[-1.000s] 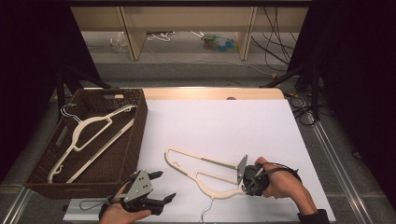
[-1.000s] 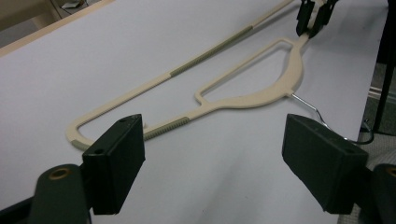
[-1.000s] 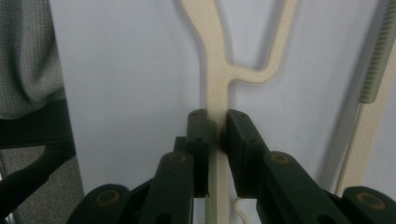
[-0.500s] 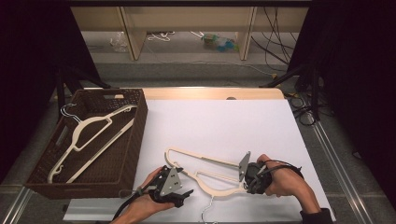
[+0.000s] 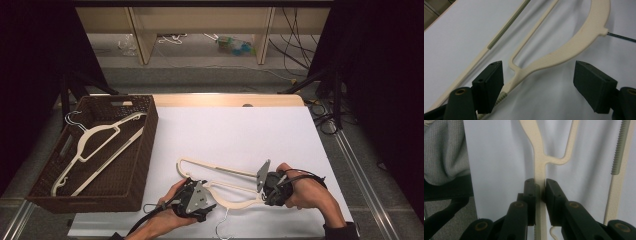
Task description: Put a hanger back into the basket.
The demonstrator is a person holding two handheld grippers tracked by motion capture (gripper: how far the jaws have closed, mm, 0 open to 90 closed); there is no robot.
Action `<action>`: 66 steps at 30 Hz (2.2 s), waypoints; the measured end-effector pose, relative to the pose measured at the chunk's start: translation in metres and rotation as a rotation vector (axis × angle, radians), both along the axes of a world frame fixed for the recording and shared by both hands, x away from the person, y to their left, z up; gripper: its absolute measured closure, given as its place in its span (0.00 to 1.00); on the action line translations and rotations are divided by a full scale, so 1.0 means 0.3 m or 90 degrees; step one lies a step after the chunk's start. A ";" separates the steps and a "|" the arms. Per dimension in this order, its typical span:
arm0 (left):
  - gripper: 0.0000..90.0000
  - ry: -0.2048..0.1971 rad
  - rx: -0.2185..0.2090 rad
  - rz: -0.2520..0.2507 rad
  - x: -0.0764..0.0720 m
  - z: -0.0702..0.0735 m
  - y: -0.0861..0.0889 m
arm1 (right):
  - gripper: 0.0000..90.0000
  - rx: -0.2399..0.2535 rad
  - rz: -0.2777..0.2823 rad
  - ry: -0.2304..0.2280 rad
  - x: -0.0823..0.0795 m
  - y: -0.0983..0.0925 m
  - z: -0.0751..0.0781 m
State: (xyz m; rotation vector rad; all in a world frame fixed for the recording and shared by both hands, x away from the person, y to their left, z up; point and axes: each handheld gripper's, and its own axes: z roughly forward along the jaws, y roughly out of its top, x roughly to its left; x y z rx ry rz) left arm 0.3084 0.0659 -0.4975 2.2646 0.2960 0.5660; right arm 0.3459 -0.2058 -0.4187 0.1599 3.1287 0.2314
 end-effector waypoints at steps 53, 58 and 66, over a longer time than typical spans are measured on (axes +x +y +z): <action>0.90 -0.189 0.025 -0.229 0.021 0.150 -0.056 | 0.61 0.084 -0.114 -0.045 0.001 -0.063 0.096; 0.94 -0.217 0.035 -0.219 0.045 0.209 -0.055 | 0.50 0.177 -0.178 -0.144 -0.004 -0.087 0.192; 0.95 -0.167 -0.015 -0.135 0.088 0.298 -0.032 | 0.38 0.282 -0.254 -0.223 -0.019 -0.111 0.261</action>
